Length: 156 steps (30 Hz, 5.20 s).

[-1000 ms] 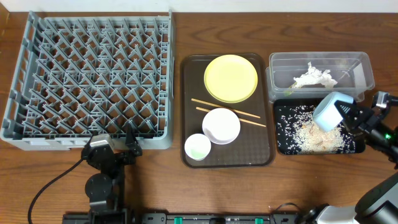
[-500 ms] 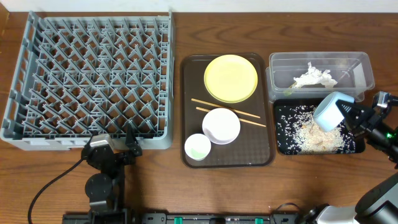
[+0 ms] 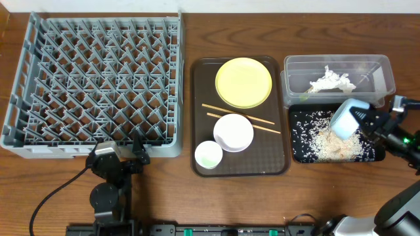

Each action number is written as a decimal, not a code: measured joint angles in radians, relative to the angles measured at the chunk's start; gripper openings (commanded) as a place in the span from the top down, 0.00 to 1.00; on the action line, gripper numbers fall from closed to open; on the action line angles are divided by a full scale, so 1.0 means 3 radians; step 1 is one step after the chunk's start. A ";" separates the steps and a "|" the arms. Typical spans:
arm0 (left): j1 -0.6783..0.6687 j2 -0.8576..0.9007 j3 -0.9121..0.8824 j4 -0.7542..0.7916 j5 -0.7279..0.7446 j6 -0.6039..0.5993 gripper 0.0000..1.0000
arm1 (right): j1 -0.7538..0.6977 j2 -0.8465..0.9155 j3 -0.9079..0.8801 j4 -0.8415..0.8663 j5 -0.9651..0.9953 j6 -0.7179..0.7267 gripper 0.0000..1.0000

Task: Sort waste into correct bins and load items into the dishwasher
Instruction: 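Return the empty blue bowl to the brown tray with right gripper, then grasp the white bowl with the right gripper and lift it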

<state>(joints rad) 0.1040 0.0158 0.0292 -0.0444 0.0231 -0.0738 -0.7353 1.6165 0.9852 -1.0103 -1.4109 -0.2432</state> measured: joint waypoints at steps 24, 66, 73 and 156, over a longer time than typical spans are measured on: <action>0.0000 0.0000 0.0000 0.0000 0.0000 0.0001 0.05 | 0.3740 -0.0941 0.0825 -0.0350 0.3632 0.1190 0.99; 0.0000 0.0000 0.0000 0.0000 0.0000 0.0000 0.05 | 0.4587 0.0125 0.0676 0.0075 0.4247 0.1539 0.61; 0.0000 0.0000 0.0000 0.0000 0.0000 0.0001 0.05 | 0.4587 0.0080 0.1142 0.0324 0.4327 0.1623 0.54; 0.0000 0.0000 0.0000 0.0001 0.0000 0.0000 0.05 | 0.3966 0.0196 0.1518 0.0331 0.5304 0.1895 0.99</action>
<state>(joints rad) 0.1040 0.0158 0.0292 -0.0441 0.0231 -0.0738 0.4545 1.6752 1.4406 -0.9112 0.1802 0.3252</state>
